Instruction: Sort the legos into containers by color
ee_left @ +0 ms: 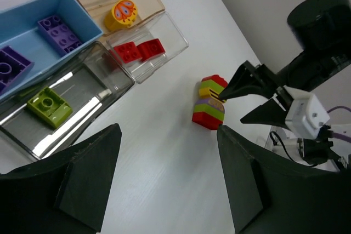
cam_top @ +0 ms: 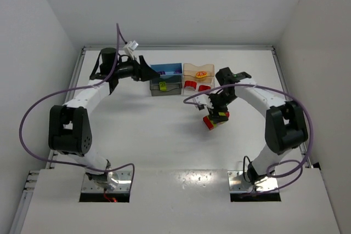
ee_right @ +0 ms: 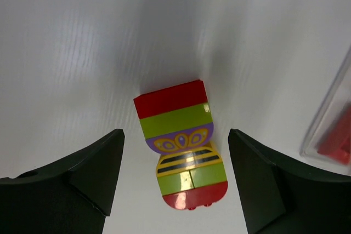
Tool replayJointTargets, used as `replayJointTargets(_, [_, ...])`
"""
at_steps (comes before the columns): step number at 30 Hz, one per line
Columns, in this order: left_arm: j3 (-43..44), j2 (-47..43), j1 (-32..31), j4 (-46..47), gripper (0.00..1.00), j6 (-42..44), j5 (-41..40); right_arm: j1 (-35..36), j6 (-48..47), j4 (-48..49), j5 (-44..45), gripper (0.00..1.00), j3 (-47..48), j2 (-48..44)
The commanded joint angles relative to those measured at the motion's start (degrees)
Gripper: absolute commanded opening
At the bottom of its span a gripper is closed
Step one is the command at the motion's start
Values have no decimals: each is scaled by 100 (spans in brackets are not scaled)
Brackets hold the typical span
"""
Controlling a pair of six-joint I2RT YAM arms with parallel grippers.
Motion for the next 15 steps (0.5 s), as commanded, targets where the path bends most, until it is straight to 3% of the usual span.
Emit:
replayJointTargets(1, [1,-374,241,155,77,47,364,44,-461,16,141,77,130,323])
replayJointTargets(15, [1,-269,611,155,77,55,532,149,-935,490,950,78,-1,930])
